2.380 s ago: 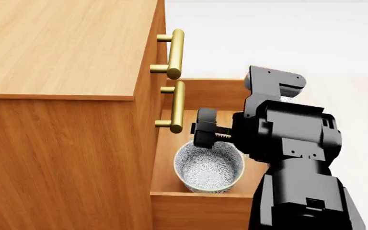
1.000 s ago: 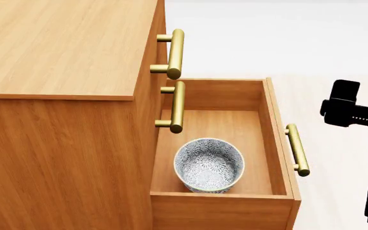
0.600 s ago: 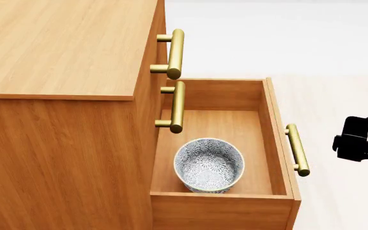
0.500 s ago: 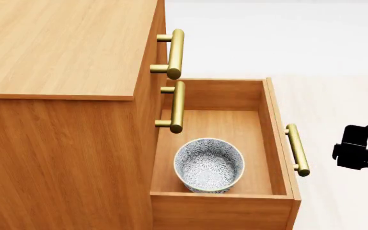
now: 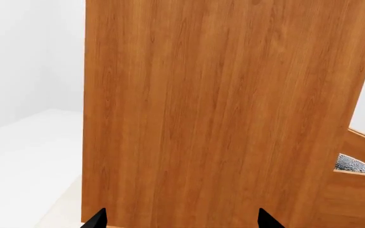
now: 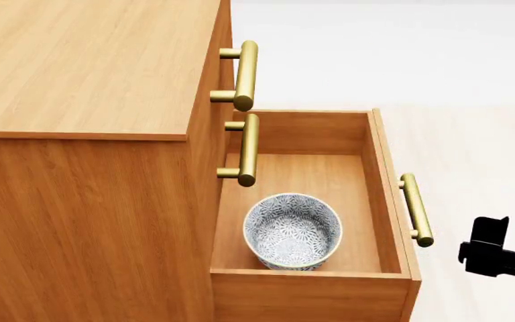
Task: Put the bowl in the bottom drawer of the cabinet and close it.
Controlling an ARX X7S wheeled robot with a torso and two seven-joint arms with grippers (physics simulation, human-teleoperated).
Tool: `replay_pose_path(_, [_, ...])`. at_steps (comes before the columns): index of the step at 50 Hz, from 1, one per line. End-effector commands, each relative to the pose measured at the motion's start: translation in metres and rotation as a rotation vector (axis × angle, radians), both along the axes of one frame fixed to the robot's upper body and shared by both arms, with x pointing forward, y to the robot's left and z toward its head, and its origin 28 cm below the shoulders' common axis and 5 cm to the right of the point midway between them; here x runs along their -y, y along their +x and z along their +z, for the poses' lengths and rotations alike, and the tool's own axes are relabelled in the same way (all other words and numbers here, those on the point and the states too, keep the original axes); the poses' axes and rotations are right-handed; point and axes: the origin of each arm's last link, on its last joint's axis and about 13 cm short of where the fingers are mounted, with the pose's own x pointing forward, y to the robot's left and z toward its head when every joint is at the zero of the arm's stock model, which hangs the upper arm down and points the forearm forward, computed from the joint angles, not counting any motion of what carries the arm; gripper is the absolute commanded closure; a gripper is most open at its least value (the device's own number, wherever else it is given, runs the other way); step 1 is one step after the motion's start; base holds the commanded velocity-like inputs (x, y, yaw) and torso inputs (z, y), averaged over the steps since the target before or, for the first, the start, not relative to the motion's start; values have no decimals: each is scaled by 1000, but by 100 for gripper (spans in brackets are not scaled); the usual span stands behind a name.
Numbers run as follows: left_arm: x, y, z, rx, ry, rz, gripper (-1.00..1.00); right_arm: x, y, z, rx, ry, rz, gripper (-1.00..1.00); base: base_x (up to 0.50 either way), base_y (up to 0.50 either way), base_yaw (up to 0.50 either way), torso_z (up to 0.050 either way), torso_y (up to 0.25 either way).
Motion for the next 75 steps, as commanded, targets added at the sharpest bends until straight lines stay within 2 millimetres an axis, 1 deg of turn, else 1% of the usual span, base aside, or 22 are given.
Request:
replay_pose_path(1, [0,0,-1,0,1,0,-100,1,-3,-13,-29,-17,1,-100,0,0,0,0,0])
replay_pose_path(18, [0,0,0,12,2,0,-100,-3,-3,-30,-69,-38,30,-100,0,0,0,0,0])
replay_pose_path(24, [0,0,0,15,2,-3,-100,-4,-3,-31,-75,-39,34,-100,0,0,0,0,0])
replay_pose_path(27, [1,-1,1,14,8,-3,-100,-4,-3,-35,-82,-38,36,-100,0,0,0,0,0])
replay_pose_path(29, [0,-1,0,7,52,-4,-100,-5,-2,-35,-83,-39,38,-100,0,0,0,0,0])
replay_pose_path(31, [1,-1,0,13,30,-11,-100,-6,-2,-34,-83,-35,40,-100,0,0,0,0,0])
replay_pose_path(32, [0,-2,2,22,-25,-9,-100,-7,-2,-34,-83,-36,41,-100,0,0,0,0,0])
replay_pose_path(34, [0,-2,1,22,1,-16,-100,-8,-2,-34,-83,-36,47,-100,0,0,0,0,0])
replay_pose_path(49, [0,0,1,14,-1,-11,-100,-14,1,-36,-81,-20,73,-100,0,0,0,0,0])
replay_pose_path(57, [0,0,0,14,-2,-10,-100,-20,3,-38,-90,-18,105,-100,0,0,0,0,0])
replay_pose_path(75, [0,-1,1,14,-5,-10,-100,-29,4,-41,-99,-9,138,-100,0,0,0,0,0])
